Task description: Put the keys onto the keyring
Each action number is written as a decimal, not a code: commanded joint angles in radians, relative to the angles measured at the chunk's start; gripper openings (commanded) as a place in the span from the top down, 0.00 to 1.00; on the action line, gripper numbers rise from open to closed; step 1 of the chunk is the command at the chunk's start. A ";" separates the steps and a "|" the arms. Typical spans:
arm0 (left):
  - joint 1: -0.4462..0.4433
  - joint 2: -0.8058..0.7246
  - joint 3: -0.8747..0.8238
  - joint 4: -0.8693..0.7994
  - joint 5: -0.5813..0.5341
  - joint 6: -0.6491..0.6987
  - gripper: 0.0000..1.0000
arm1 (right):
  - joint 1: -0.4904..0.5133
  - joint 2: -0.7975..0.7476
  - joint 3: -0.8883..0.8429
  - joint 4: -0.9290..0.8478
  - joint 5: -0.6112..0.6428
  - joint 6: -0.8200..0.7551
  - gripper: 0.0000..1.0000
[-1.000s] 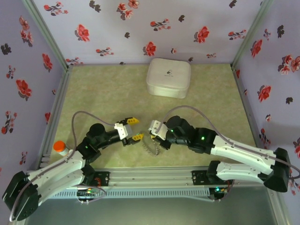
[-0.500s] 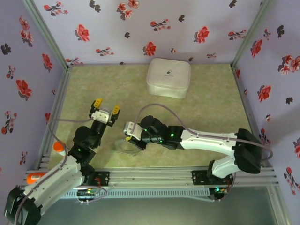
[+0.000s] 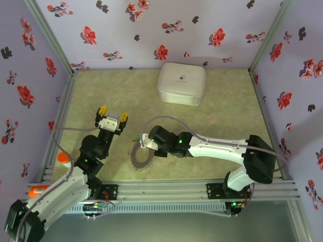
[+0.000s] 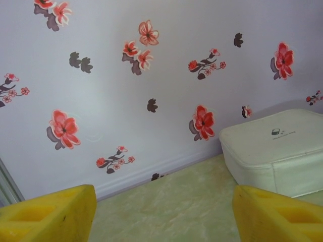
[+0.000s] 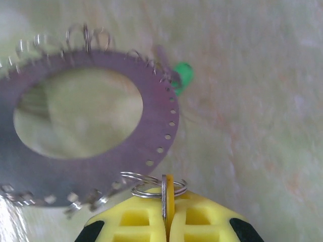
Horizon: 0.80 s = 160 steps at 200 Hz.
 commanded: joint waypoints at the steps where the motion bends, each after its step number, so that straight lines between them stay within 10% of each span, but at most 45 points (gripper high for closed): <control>1: 0.005 0.006 -0.008 0.030 0.014 0.008 0.26 | -0.006 -0.008 -0.036 -0.180 0.135 -0.121 1.00; 59: 0.006 0.036 -0.008 0.024 0.025 0.003 0.24 | -0.039 0.011 -0.095 -0.316 0.241 -0.154 1.00; 100: 0.006 0.034 -0.007 0.014 0.023 0.014 0.22 | -0.066 -0.021 -0.133 -0.357 0.271 -0.175 0.64; 160: 0.005 0.042 -0.006 0.006 0.022 0.020 0.20 | -0.209 -0.216 -0.134 -0.277 0.295 -0.147 0.59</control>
